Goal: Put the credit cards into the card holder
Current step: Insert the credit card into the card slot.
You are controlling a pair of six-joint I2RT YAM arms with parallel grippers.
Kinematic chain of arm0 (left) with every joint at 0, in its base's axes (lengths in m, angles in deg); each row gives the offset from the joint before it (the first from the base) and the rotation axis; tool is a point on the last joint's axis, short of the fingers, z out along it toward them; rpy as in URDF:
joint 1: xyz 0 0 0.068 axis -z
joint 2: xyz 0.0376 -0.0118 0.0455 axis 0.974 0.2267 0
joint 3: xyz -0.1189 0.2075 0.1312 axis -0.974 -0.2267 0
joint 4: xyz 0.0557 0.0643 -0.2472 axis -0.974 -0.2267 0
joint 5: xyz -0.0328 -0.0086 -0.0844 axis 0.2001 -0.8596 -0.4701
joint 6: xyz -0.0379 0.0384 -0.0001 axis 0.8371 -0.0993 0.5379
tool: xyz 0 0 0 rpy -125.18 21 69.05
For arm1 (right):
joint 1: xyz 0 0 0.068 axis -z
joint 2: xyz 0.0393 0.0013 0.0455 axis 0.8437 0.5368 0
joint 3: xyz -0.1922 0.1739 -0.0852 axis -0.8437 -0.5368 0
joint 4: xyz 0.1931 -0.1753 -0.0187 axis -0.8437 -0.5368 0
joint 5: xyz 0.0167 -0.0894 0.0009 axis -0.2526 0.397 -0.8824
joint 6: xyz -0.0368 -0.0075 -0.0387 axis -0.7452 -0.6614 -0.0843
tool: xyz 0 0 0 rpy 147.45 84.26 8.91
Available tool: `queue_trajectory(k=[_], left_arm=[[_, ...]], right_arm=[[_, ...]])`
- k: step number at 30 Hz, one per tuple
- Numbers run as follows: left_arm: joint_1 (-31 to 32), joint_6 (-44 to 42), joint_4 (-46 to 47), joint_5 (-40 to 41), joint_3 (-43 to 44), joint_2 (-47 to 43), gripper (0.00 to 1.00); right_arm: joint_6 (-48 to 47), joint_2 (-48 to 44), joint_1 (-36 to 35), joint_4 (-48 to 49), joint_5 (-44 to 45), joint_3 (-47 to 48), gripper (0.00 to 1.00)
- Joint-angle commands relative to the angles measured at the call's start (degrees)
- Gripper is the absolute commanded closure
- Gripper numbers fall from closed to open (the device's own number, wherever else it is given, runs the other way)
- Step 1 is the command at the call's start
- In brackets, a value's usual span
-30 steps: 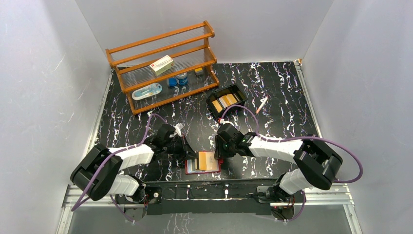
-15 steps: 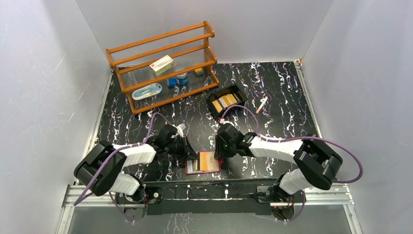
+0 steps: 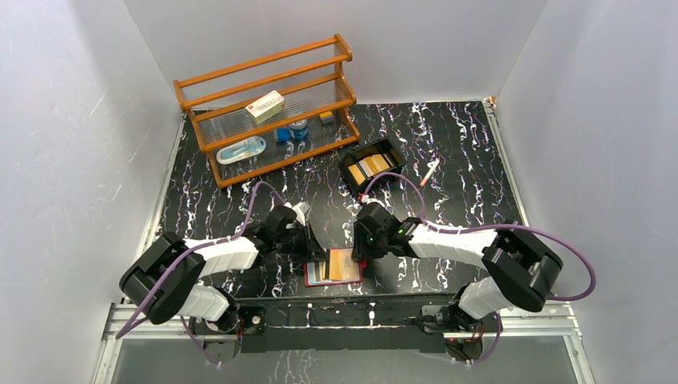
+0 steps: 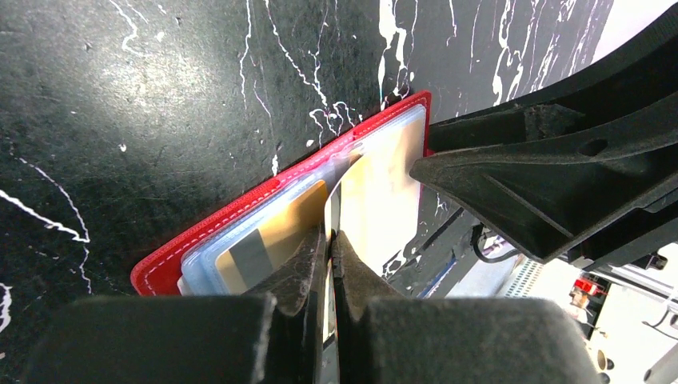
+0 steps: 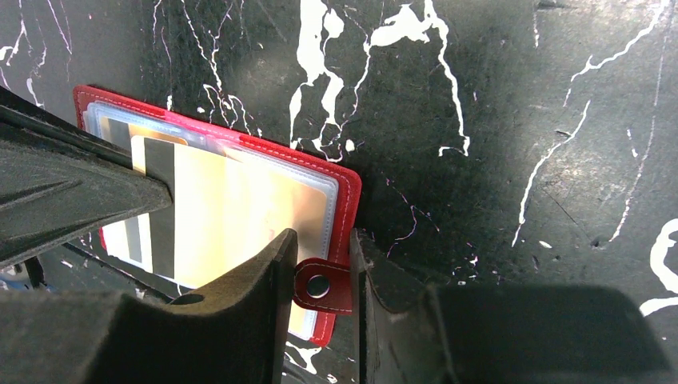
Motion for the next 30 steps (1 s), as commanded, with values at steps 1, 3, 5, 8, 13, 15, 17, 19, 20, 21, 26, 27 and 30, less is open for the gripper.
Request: queue_trajectory(k=[1, 3, 5, 8, 13, 15, 17, 19, 20, 21, 26, 27, 30], left_arm=[[1.5, 0.9, -1.9, 7.8, -1.1, -1.8, 1.0], [1.9, 3.3, -1.5, 9.1, -1.5, -2.8, 1.0], [2.4, 6.8, 0.4, 9.4, -2.6, -3.6, 1.0], [3.2, 10.5, 3.6, 9.0, -3.7, -3.5, 1.0], [4.1, 10.5, 1.0, 8.2, -1.7, -2.4, 0.9], [4.1, 9.5, -3.5, 8.3, 0.0, -2.9, 0.76], [4.1, 8.4, -7.2, 8.6, 1.5, -4.2, 0.67], [4.1, 8.3, -10.1, 8.8, 2.5, -5.6, 0.61], [4.0, 8.1, -10.8, 8.5, 2.9, -6.1, 0.6], [4.0, 8.2, -11.0, 8.1, 3.0, -6.4, 0.59], [4.1, 9.0, -11.7, 6.7, 2.9, -6.4, 0.55], [4.1, 9.0, -12.2, 6.5, 3.0, -6.2, 0.55], [4.2, 9.0, -12.9, 5.9, 3.4, -5.6, 0.54]], right_arm=[[1.4, 0.5, -0.6, 2.0, -0.3, -1.6, 0.63], [1.6, 0.5, -0.6, 2.1, -0.4, -1.7, 0.63], [2.2, 0.5, -0.6, 2.2, -0.4, -2.0, 0.63], [3.3, -0.1, -0.6, 2.7, -0.7, -2.2, 0.63], [4.5, -2.0, -0.6, 2.5, -0.1, -1.8, 0.61], [4.1, -2.9, -0.5, 0.8, 0.3, -0.9, 0.58], [3.2, -4.0, -0.5, -2.9, 1.8, 0.6, 0.54], [2.9, -5.8, -0.6, -4.3, 2.1, 0.9, 0.52], [3.0, -6.6, -0.6, -4.6, 1.9, 0.8, 0.51], [3.0, -7.3, -0.5, -4.9, 1.7, 0.8, 0.5], [3.4, -8.4, -0.5, -3.2, -0.9, -0.5, 0.47], [3.5, -8.4, -0.6, -2.6, -1.5, -0.9, 0.47], [3.9, -7.9, -0.6, -1.3, -2.8, -1.6, 0.47]])
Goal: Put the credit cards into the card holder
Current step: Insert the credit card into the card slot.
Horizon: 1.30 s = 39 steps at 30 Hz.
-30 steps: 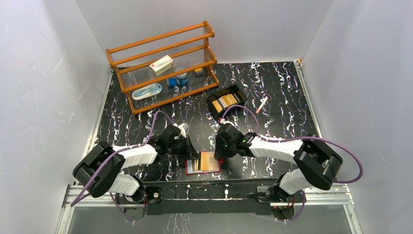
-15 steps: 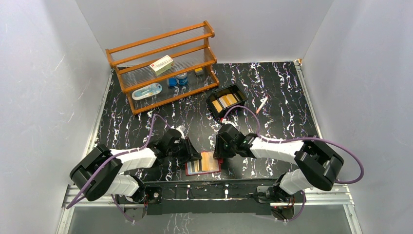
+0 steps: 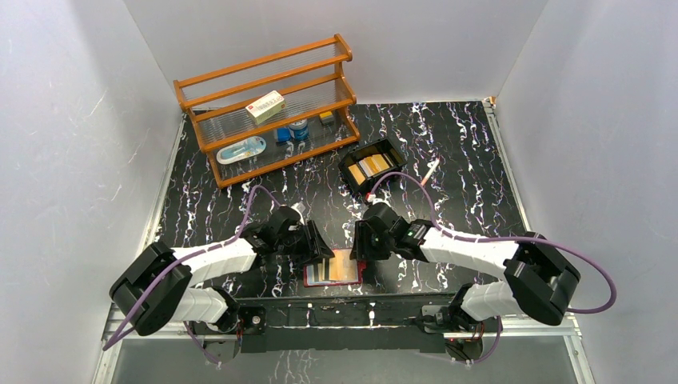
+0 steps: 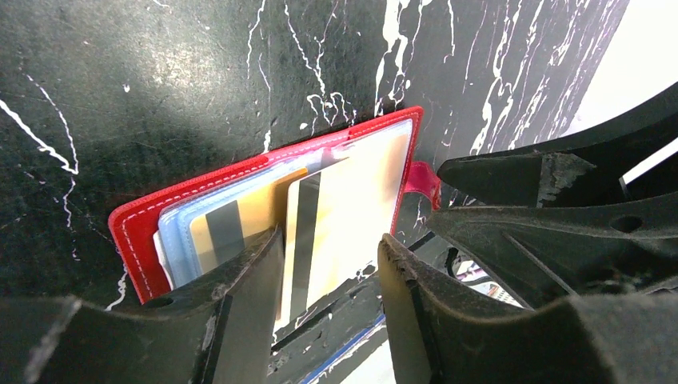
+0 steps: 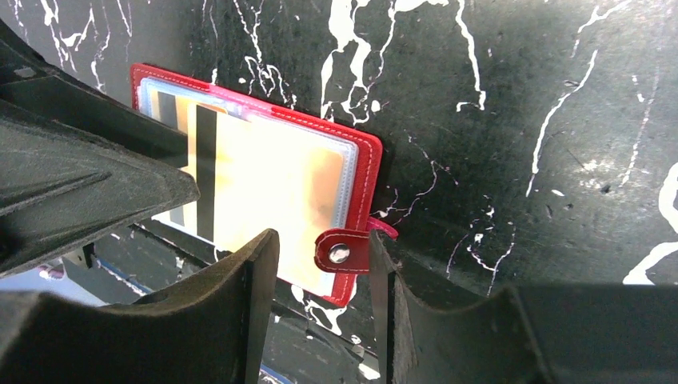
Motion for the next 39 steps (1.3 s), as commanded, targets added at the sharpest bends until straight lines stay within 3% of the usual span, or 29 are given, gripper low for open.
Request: queue_trajectory(k=[1, 11, 39], left_arm=[[0.4, -0.4, -4.4, -0.8, 1.4, -0.3, 0.54], [1.6, 0.4, -4.1, -0.7, 2.0, 2.1, 0.54], [6.7, 0.3, 5.5, -2.8, 6.8, 10.2, 0.54]], right_arm=[[1.0, -0.6, -0.2, 2.3, -2.0, -0.8, 0.47], [1.7, 1.8, -0.3, 5.6, -3.1, -2.8, 0.52], [2.0, 2.2, -0.6, 6.5, -2.3, -3.5, 0.54]])
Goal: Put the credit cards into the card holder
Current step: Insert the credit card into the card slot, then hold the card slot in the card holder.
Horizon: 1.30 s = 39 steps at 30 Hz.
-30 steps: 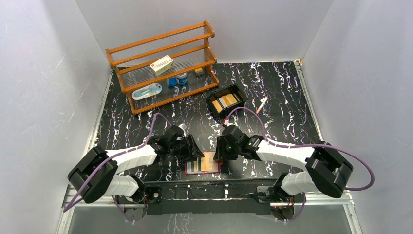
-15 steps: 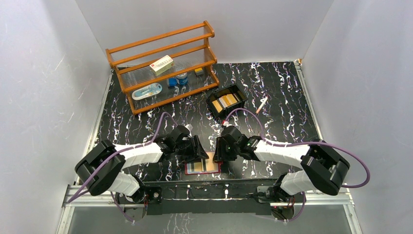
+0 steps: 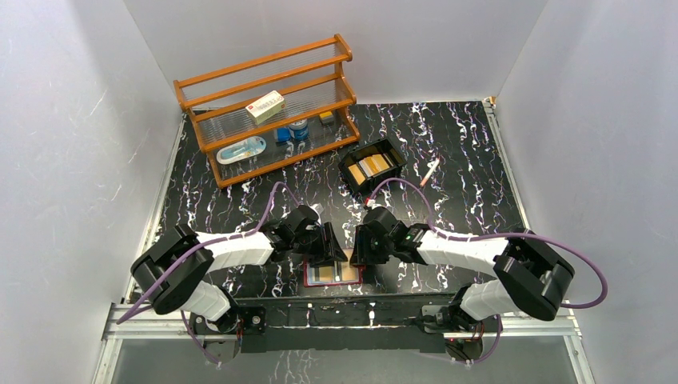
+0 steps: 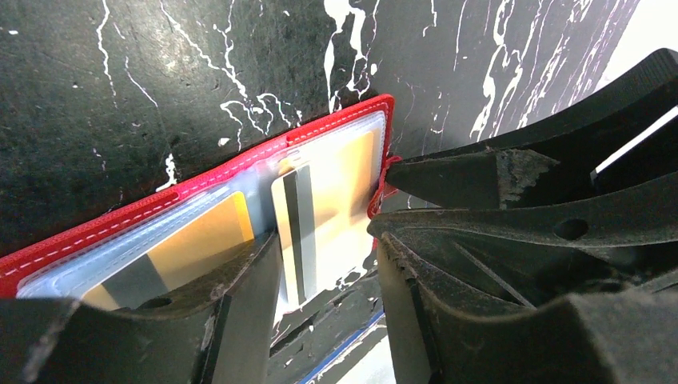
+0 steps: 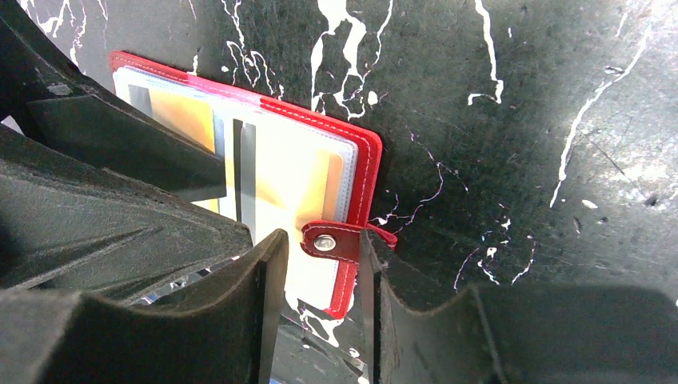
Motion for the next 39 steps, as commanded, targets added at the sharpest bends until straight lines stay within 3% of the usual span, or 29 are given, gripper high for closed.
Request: queue_trajectory(k=[1, 6, 11, 19, 29, 39], left_arm=[[1.2, 0.3, 4.3, -2.4, 0.4, 0.7, 0.54], [1.2, -0.9, 2.6, -3.3, 2.3, 0.3, 0.52], [1.0, -2.8, -11.7, 3.0, 6.3, -1.9, 0.53], [-1.3, -4.5, -23.0, 7.2, 7.4, -6.7, 0.52], [-2.5, -5.0, -24.1, 7.6, 5.8, -5.9, 0.49], [-2.5, -7.0, -30.7, 11.6, 9.7, -6.1, 0.48]], right_arm=[[0.5, -0.7, -0.6, 0.2, 1.0, 0.0, 0.54], [2.2, -3.2, -0.6, -2.3, 2.5, 0.9, 0.51], [2.6, -6.4, -1.4, -5.2, 5.3, 2.9, 0.51], [2.3, -3.6, -3.0, -7.6, 7.8, 7.7, 0.52], [1.1, 1.1, -3.2, -7.8, 9.1, 9.8, 0.51], [-0.5, 2.1, -3.2, -6.4, 11.6, 6.8, 0.5]])
